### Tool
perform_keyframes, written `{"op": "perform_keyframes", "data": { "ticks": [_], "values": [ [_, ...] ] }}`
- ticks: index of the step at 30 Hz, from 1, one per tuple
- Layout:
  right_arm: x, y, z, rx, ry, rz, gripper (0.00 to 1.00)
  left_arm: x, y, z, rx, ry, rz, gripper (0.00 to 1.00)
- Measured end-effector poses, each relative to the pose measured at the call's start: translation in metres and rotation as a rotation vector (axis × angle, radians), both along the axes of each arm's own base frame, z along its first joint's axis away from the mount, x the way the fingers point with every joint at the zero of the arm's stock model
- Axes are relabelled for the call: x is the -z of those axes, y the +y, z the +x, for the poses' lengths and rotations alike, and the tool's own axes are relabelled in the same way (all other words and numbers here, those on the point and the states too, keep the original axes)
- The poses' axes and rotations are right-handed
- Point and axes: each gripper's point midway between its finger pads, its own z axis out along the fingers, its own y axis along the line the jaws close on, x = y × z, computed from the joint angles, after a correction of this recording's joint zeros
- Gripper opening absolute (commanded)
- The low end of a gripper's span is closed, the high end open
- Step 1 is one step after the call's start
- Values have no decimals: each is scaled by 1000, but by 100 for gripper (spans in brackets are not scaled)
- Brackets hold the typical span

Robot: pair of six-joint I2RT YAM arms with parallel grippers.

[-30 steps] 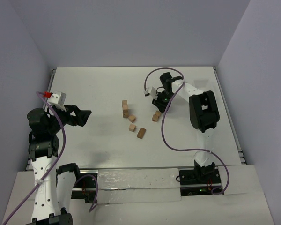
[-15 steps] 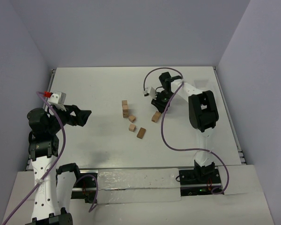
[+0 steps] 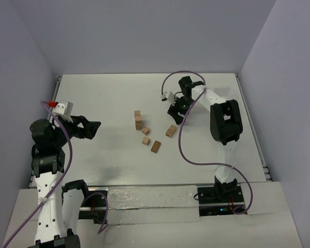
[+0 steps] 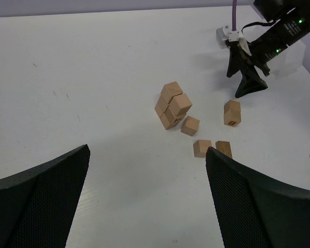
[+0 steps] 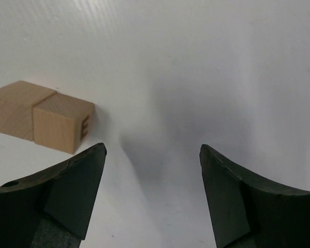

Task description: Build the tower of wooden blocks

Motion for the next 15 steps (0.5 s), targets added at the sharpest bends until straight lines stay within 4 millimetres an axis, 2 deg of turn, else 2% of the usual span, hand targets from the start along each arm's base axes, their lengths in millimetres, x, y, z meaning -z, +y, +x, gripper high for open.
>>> {"op": "perform_keyframes", "data": {
  "ticks": [2,4,6,8,11,13,15],
  "values": [
    [-15,-11,6,38,-35,1,99,0,0,0,0,0,0,99],
    [-35,-21,12,76,-81,7,100,1,0,0,0,0,0,99],
    [-64,-27,15,114,-141,28,100,1,0,0,-1,-2,0,99],
    [-93,-24,12,148,-189,74,100,1,0,0,-1,-3,0,99],
    [-132,-13,-4,205,-216,171,100,0,0,0,-1,-5,0,99],
    [-145,-5,-17,269,-185,217,100,0,0,0,-1,-6,0,99],
    [-145,3,-25,335,-141,225,100,0,0,-1,-2,-8,1,99]
  ]
}}
